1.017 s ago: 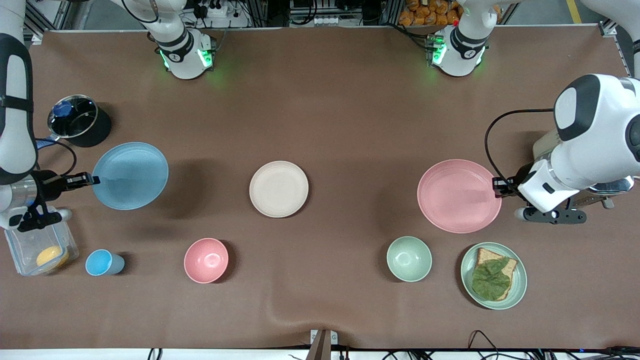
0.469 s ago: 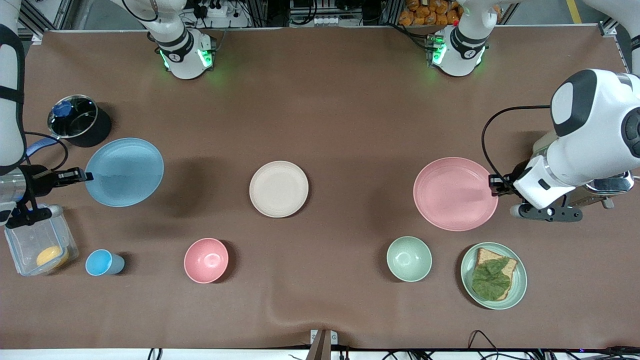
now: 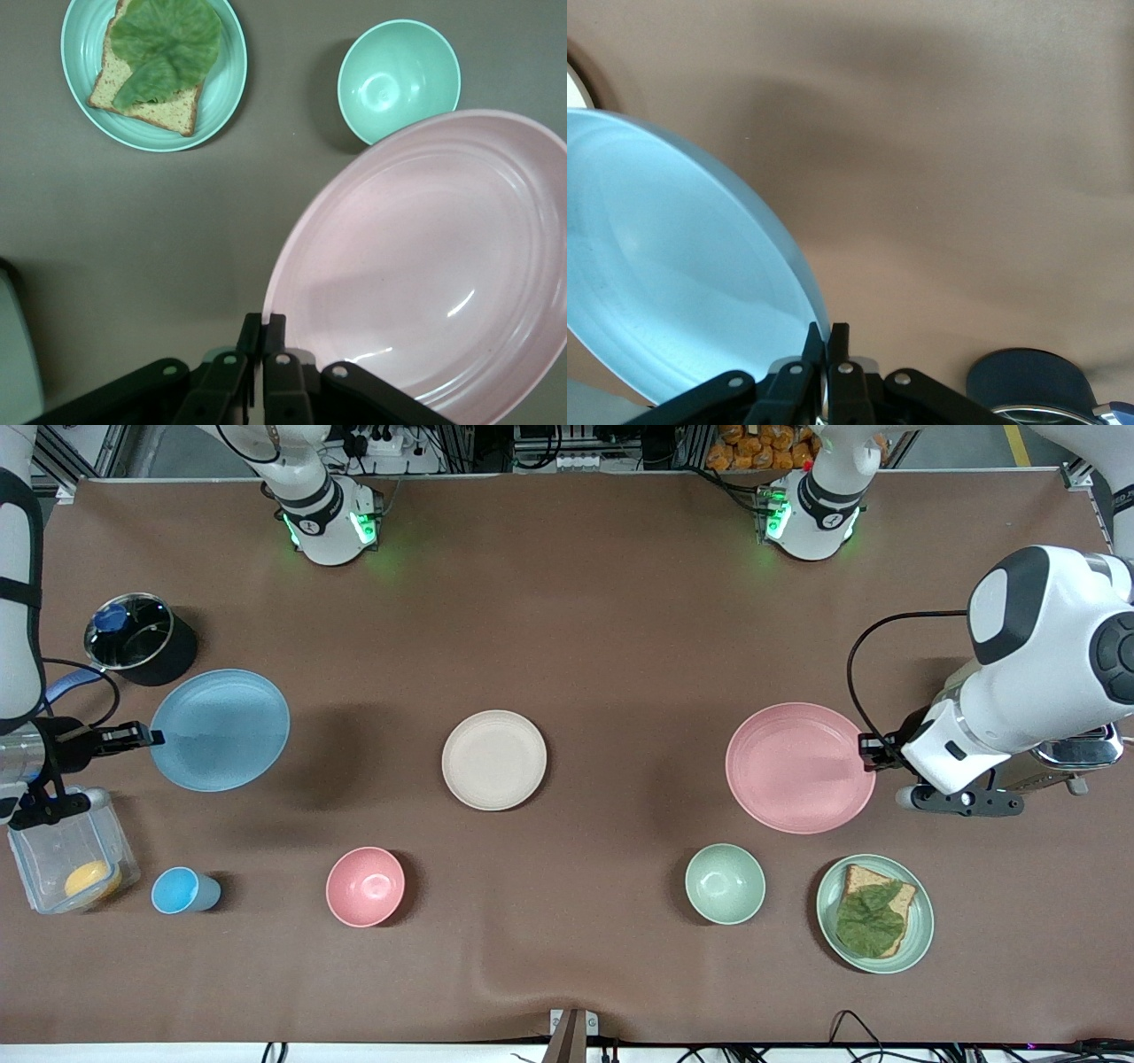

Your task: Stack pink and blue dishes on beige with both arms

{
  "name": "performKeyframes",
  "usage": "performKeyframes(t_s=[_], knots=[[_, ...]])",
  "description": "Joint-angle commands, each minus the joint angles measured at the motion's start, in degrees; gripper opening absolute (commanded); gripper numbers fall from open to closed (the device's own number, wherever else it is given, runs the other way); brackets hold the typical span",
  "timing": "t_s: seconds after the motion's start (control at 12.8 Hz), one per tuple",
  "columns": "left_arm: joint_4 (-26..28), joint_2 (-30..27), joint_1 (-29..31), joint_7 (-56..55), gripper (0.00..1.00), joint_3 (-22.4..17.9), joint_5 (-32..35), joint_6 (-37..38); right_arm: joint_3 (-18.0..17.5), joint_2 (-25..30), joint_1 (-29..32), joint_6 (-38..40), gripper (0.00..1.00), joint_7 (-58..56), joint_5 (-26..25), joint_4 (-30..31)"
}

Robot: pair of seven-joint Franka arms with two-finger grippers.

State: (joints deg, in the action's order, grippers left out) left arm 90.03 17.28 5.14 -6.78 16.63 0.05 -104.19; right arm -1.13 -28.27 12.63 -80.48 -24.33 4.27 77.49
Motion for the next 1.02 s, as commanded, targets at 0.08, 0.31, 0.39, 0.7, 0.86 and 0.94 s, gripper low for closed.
performKeyframes(t_s=[0.08,0.31,0.39,0.7,0.86,0.94], knots=[[-0.12,-0.58,-0.21,-2.79,0.00,0.85,-1.02,1.09,-0.19,1.37,0.47,0.85,0.00,0.25,1.44,0.03],[-0.03,-0.23,-0.21,-5.43,0.00,2.35,-0.93,1.09,-0.19,1.46,0.56,0.85,0.00,0.16,1.53,0.03],[-0.03,-0.23,-0.48,-5.70,0.00,2.61,-1.02,1.09,-0.10,1.46,0.64,0.85,0.00,0.07,1.53,0.03],[0.14,-0.05,-0.65,-6.40,0.00,2.70,-1.02,1.09,0.07,1.46,1.17,0.85,0.00,-0.19,1.53,0.03],[0.14,-0.05,-0.57,-6.32,0.00,2.70,-1.02,1.09,-0.01,1.46,1.26,0.77,0.00,-0.28,1.53,0.03],[0.23,-0.05,-0.57,-6.32,0.00,2.70,-1.02,1.09,-0.01,1.46,1.43,0.85,0.00,-0.28,1.53,0.03]])
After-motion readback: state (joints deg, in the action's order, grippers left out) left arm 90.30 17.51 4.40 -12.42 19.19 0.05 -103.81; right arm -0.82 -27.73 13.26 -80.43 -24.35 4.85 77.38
